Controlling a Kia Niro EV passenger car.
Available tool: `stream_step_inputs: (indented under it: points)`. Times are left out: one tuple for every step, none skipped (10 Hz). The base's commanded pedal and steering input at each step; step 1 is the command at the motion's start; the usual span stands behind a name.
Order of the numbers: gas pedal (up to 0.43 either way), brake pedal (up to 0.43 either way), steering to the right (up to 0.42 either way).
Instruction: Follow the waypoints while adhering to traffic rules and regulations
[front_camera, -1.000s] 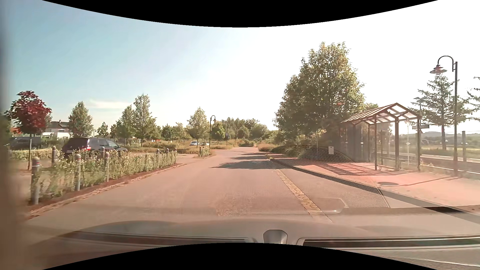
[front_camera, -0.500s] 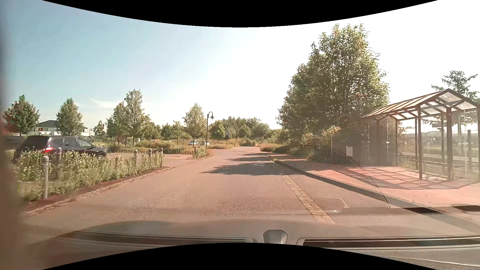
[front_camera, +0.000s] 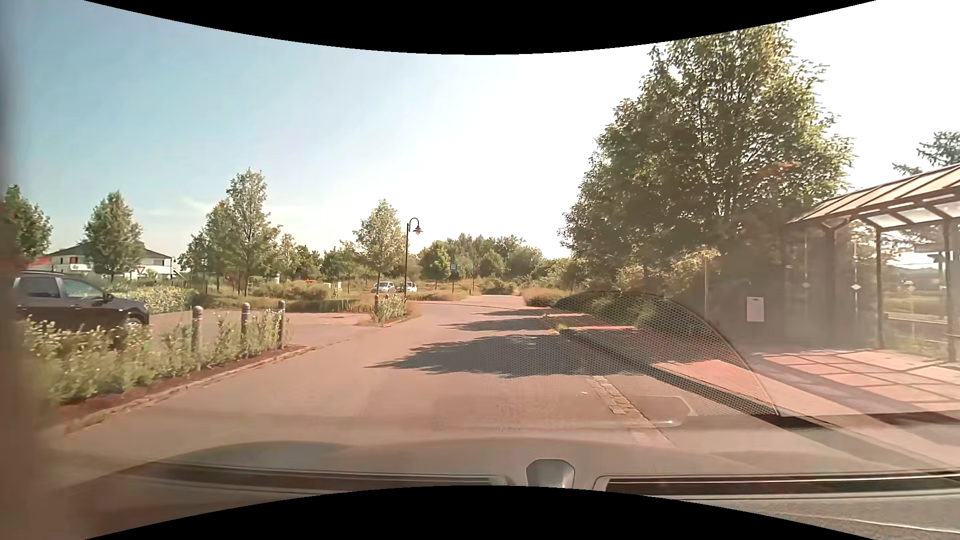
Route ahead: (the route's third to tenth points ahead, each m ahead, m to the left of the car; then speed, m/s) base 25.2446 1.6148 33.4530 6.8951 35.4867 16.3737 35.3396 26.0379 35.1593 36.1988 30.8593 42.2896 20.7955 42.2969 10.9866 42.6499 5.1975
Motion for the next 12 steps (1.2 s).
stream_step_inputs:
  points:
    - [0.087,0.006,-0.006]
    - [0.087,0.006,-0.005]
    - [0.087,0.006,-0.005]
    - [0.087,0.006,-0.004]
    - [0.087,0.006,-0.005]
    - [0.087,0.006,-0.004]
    - [0.087,0.006,-0.002]
    - [0.087,0.006,0.0]
    - [0.087,0.006,0.0]
    - [0.087,0.006,0.002]
    - [0.087,0.006,0.004]
    - [0.087,0.006,0.007]
